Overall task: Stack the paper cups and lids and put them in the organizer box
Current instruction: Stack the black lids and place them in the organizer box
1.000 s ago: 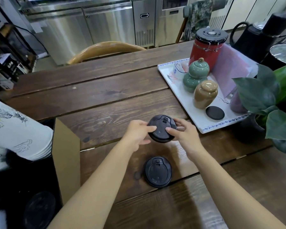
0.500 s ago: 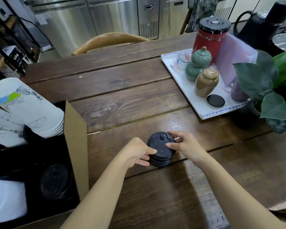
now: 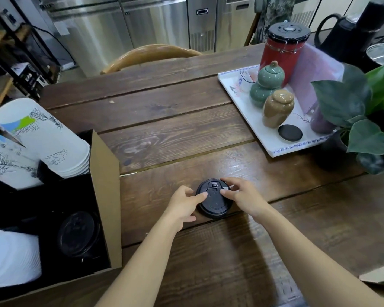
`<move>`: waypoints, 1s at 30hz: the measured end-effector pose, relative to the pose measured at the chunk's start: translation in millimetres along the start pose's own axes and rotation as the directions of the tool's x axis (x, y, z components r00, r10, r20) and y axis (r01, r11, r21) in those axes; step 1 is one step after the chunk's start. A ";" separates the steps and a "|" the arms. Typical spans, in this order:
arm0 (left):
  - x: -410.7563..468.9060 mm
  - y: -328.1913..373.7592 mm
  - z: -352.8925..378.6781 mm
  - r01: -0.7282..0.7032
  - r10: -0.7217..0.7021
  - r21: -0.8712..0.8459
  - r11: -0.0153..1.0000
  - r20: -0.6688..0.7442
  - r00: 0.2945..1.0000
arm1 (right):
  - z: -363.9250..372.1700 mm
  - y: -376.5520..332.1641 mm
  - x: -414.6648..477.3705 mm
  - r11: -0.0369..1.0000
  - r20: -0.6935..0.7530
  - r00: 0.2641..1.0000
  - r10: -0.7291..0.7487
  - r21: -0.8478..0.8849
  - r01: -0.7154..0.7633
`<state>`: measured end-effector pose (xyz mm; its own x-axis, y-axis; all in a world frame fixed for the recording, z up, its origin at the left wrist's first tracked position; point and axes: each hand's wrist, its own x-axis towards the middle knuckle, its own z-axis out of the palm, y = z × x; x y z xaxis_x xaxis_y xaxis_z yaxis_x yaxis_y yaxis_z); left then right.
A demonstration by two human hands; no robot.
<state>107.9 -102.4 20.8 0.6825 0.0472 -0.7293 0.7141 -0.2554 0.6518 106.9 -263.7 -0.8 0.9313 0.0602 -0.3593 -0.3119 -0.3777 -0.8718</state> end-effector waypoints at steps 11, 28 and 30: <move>9.5 -1.1 6.5 -0.012 0.004 -0.160 0.987 -0.054 0.999 | 1.9 2.3 10.6 0.997 0.007 0.997 0.074 0.032 -0.074; 0.5 -11.2 6.0 0.083 -0.063 -0.338 0.938 0.069 0.996 | 10.1 13.1 0.6 0.965 0.106 0.982 0.158 0.195 -0.176; -7.0 -11.2 -1.4 0.076 -0.049 -0.376 0.924 0.080 0.996 | 16.1 7.8 -4.4 0.965 0.046 0.993 0.113 0.231 -0.120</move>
<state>95.4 -98.5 18.9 0.6319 -0.0174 -0.7749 0.7698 0.1304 0.6248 97.3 -252.0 -11.4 0.8807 0.0593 -0.4699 -0.4565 -0.1583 -0.8755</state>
